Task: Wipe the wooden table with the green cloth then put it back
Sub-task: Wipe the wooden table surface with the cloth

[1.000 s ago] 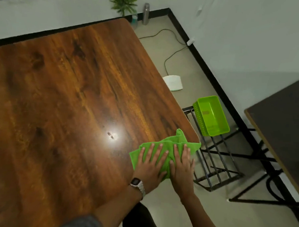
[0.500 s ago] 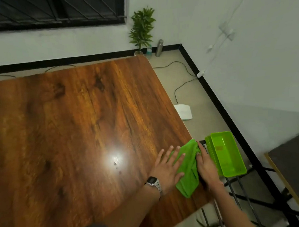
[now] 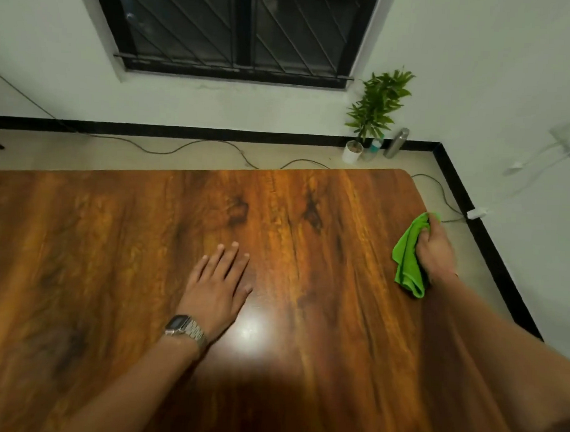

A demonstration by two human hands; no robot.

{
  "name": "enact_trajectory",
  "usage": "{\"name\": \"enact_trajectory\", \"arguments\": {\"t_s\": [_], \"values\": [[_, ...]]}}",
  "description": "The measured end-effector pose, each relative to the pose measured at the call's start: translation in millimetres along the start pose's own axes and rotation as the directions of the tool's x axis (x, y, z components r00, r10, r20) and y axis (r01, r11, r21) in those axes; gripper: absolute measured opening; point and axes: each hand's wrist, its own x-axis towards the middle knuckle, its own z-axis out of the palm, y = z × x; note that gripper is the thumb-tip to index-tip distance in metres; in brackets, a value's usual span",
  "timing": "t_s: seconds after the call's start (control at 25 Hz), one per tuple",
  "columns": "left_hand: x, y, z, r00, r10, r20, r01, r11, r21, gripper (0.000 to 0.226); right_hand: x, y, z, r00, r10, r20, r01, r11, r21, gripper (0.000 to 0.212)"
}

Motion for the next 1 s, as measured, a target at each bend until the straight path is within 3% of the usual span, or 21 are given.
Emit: {"name": "enact_trajectory", "arguments": {"t_s": [0.12,0.32,0.44,0.52,0.6,0.68,0.76,0.84,1.0], "values": [[7.7,-16.1,6.4,1.0,-0.017,0.026,0.018,1.0,-0.019,0.057,36.2,-45.2,27.0,0.994,-0.102,-0.037,0.097,0.988,-0.12,0.054],[3.7,-15.7,8.3,1.0,-0.011,-0.008,0.01,0.993,-0.115,0.056,43.1,-149.3,80.9,0.964,-0.261,0.051,0.265,0.959,-0.104,0.048],[3.6,-17.0,-4.0,0.99,-0.12,-0.075,0.078,0.905,-0.417,0.054,4.6,-229.9,124.1,0.91,-0.384,0.156,0.402,0.909,-0.11,0.049],[-2.6,-24.9,-20.3,0.923,-0.37,-0.104,0.213,0.717,-0.664,0.051,-49.5,-279.5,153.3,0.846,-0.473,0.245,0.506,0.858,-0.089,0.05],[-20.3,-43.0,-34.1,0.805,-0.579,-0.127,0.281,0.561,-0.779,0.047,-123.5,-317.1,176.5,0.759,-0.565,0.323,0.605,0.795,-0.032,0.052],[-49.1,-67.6,-45.7,0.696,-0.697,-0.172,0.303,0.502,-0.81,0.044,-210.5,-332.6,190.1,0.658,-0.643,0.393,0.688,0.725,0.035,0.052],[-78.8,-88.4,-49.1,0.651,-0.746,-0.141,0.399,0.493,-0.773,0.041,-295.5,-316.4,190.1,0.551,-0.699,0.455,0.756,0.649,0.081,0.054],[-112.3,-89.5,-46.0,0.713,-0.698,-0.067,0.47,0.547,-0.693,0.037,-364.7,-270.8,176.2,0.466,-0.73,0.5,0.813,0.576,0.084,0.057],[-189.4,-38.7,-34.4,0.92,-0.393,-0.009,0.313,0.746,-0.587,0.04,-430.4,-143.3,112.0,0.348,-0.797,0.493,0.881,0.458,0.118,0.054]]}}
